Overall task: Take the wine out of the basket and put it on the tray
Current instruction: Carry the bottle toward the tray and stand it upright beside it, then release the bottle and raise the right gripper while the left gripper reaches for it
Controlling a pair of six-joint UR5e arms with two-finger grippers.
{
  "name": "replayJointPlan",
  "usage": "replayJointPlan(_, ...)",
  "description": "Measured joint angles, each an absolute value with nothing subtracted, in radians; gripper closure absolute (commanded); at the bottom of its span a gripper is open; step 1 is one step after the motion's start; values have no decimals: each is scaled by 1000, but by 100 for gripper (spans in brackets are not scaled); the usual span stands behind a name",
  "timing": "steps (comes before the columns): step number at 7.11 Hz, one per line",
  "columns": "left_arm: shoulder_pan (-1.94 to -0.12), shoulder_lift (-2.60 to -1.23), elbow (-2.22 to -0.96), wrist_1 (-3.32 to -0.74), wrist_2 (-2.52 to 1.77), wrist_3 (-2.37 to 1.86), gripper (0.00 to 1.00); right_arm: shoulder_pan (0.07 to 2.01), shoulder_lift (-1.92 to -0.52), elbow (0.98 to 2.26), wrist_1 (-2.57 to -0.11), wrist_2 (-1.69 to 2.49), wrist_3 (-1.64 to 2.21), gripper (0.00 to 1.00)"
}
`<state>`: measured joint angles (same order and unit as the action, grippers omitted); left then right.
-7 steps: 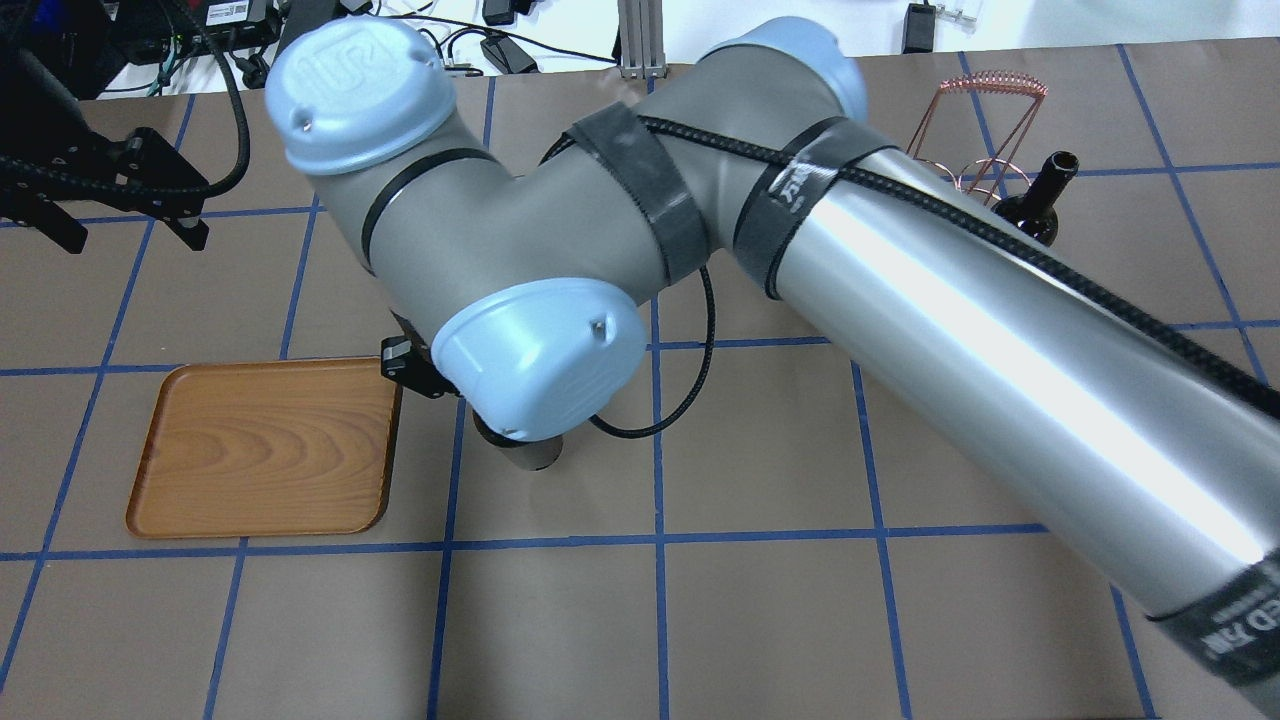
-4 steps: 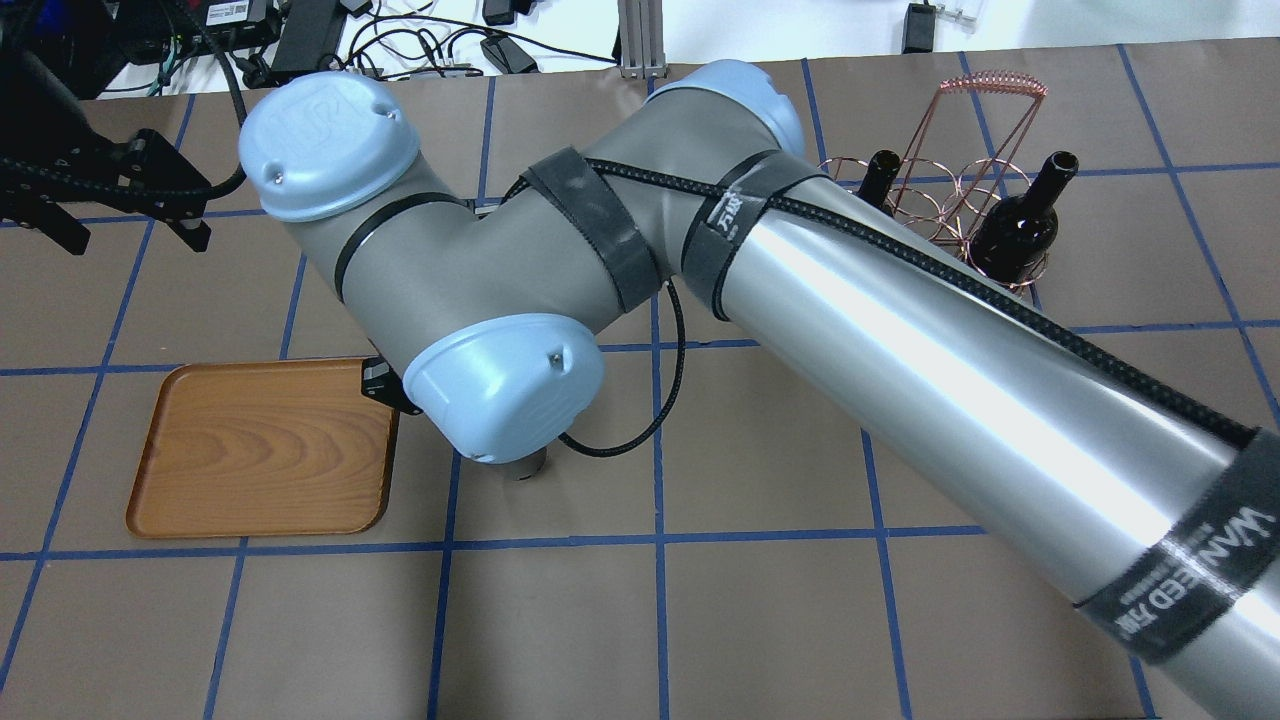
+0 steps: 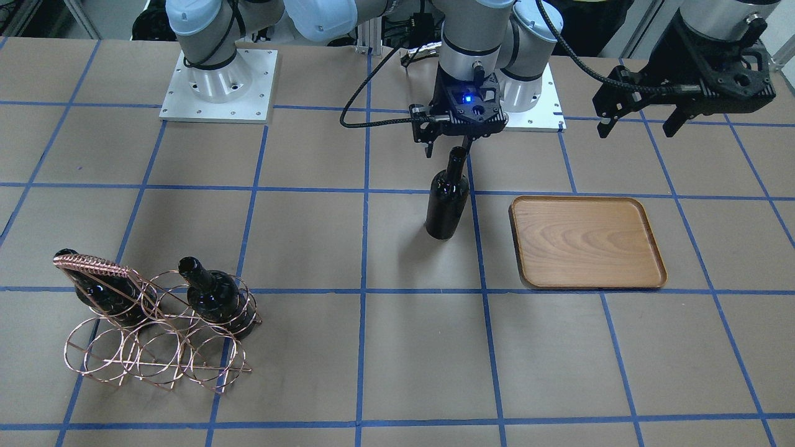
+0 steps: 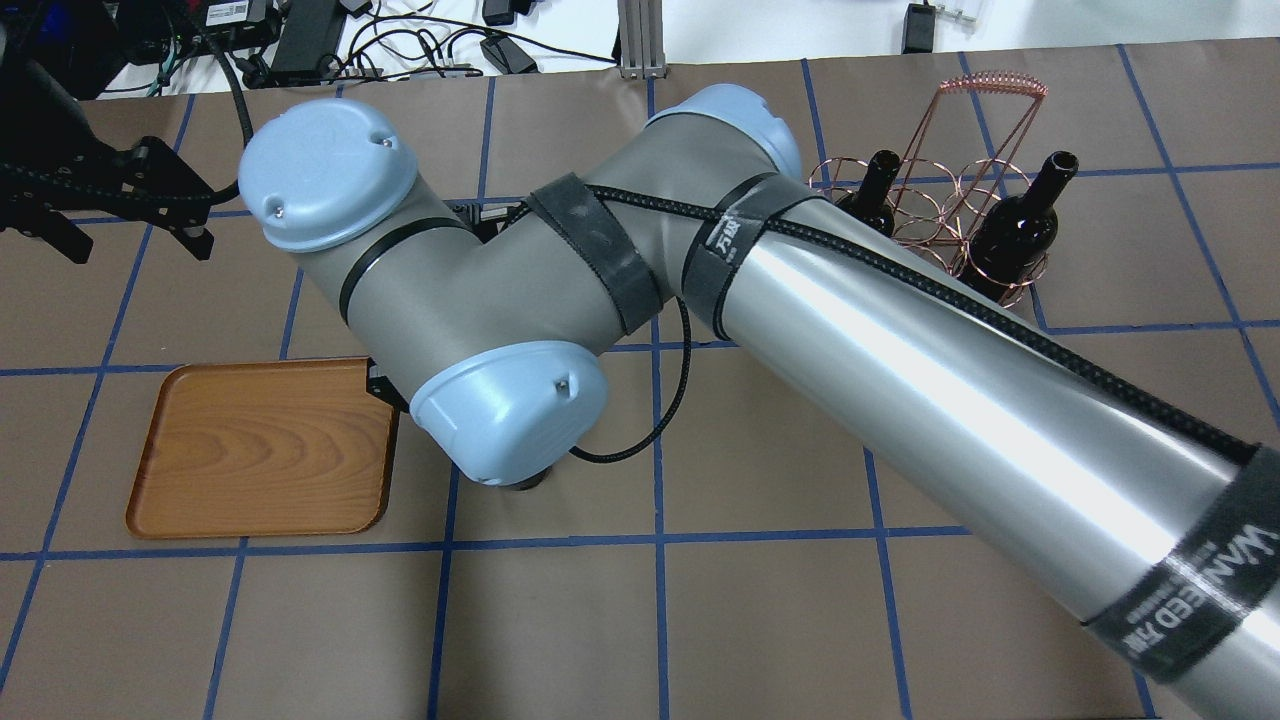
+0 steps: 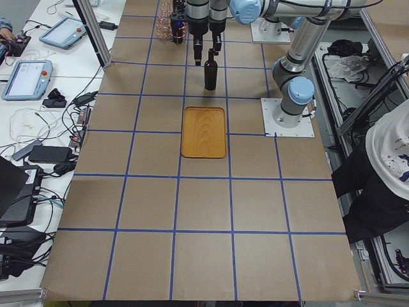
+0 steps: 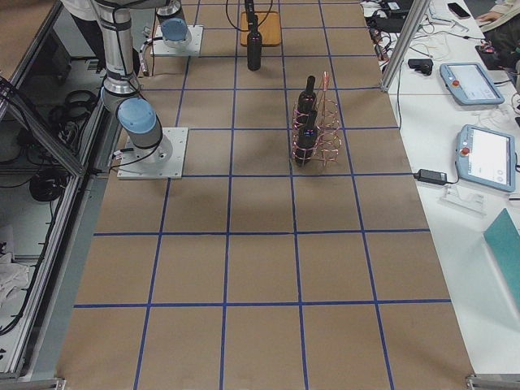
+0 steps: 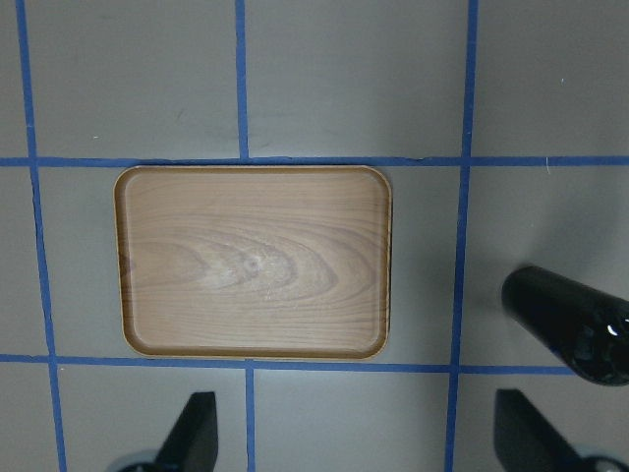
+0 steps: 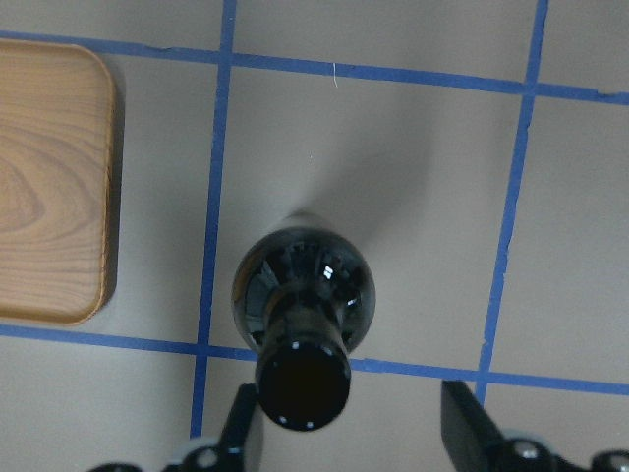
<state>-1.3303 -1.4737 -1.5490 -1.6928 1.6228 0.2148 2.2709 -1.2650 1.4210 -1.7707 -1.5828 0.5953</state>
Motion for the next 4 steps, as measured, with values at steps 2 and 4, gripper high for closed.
replayJointPlan(2,-1362,-1447,-1587,-1710,1617,96,0,2218,-1350,1418,-1753,-1600,589,0)
replayJointPlan(4,-1482,-1449,-1621,-1707,1620,-93,0,2094,-1415,1417,-1713,-1600,537,0)
